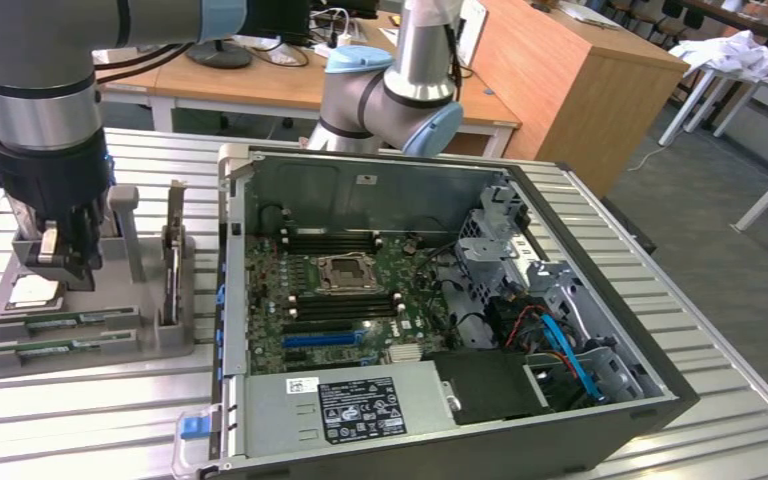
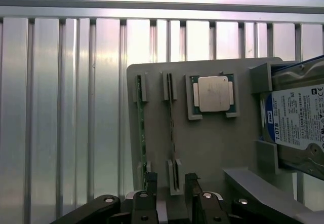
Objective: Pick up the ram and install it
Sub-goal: 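Pick up the ram and move it above insertion slot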
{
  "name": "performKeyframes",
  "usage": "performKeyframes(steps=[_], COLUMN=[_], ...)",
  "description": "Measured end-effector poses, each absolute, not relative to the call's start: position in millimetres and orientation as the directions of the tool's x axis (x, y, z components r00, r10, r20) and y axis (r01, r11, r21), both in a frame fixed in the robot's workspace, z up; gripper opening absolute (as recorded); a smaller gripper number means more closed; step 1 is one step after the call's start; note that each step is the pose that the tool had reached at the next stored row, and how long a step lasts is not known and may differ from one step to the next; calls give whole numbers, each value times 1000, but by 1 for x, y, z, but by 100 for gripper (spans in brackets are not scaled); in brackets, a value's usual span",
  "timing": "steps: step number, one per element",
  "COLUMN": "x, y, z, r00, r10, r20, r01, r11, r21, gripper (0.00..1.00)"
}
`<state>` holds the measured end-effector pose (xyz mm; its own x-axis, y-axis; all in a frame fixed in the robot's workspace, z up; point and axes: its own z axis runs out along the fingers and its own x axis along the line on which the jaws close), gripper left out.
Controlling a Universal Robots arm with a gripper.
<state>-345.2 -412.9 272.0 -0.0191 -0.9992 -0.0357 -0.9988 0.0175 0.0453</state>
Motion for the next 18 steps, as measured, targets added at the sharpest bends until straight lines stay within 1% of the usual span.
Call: performKeyframes(steps=[18], x=[-350], y=[-416], z=[266], r00=[-19], r10=[-999], r20=[-36], r01=[-999], r11=[18], r21=[45], gripper=[36])
